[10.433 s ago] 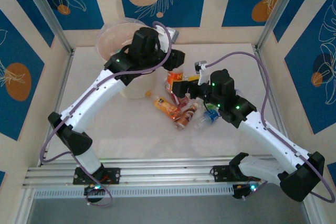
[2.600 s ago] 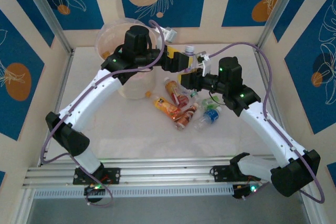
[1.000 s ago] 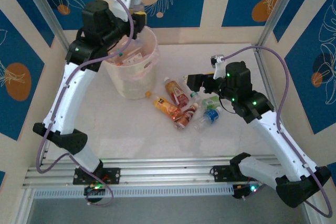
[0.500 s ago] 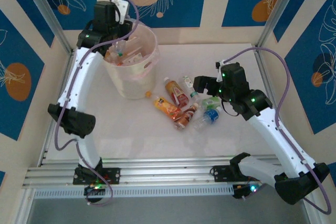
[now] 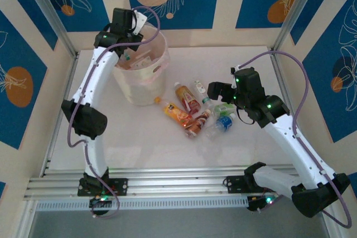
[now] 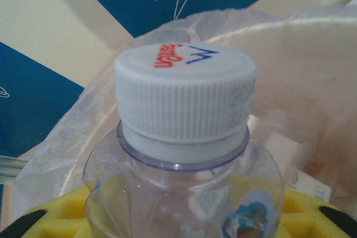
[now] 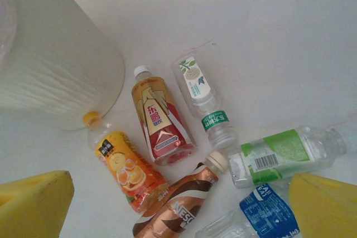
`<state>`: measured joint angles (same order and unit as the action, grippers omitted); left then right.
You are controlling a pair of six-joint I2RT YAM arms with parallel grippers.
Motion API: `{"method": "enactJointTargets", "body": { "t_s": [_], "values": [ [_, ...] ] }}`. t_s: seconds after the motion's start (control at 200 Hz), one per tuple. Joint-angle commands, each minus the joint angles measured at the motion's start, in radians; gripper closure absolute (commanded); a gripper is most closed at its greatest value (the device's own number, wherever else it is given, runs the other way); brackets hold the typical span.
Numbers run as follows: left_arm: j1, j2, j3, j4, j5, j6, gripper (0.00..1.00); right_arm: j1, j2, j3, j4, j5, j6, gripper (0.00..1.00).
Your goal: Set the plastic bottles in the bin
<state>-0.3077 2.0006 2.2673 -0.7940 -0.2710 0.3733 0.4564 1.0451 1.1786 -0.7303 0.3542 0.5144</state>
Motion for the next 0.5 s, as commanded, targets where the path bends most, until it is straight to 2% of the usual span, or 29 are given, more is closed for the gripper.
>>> {"method": "enactJointTargets", "body": {
  "t_s": [0.0,0.125,0.21,0.275,0.495],
  "values": [
    [0.010,0.032,0.024,-0.022,-0.037,0.079,0.56,-0.010,-0.016,0.022,-0.034,0.041,0.017,0.01],
    [0.008,0.047,0.025,-0.034,-0.046,0.099,0.47,-0.019,-0.021,0.023,-0.053,0.052,0.029,0.01],
    [0.001,0.046,0.024,-0.045,-0.033,0.101,0.29,-0.025,-0.025,0.022,-0.060,0.056,0.031,0.01],
    [-0.004,0.044,0.028,-0.042,-0.036,0.102,0.21,-0.029,-0.028,0.023,-0.064,0.058,0.030,0.01],
    [-0.026,0.031,0.074,-0.042,-0.057,0.098,0.18,-0.044,-0.031,0.031,-0.091,0.075,0.038,0.01]
  ]
}}
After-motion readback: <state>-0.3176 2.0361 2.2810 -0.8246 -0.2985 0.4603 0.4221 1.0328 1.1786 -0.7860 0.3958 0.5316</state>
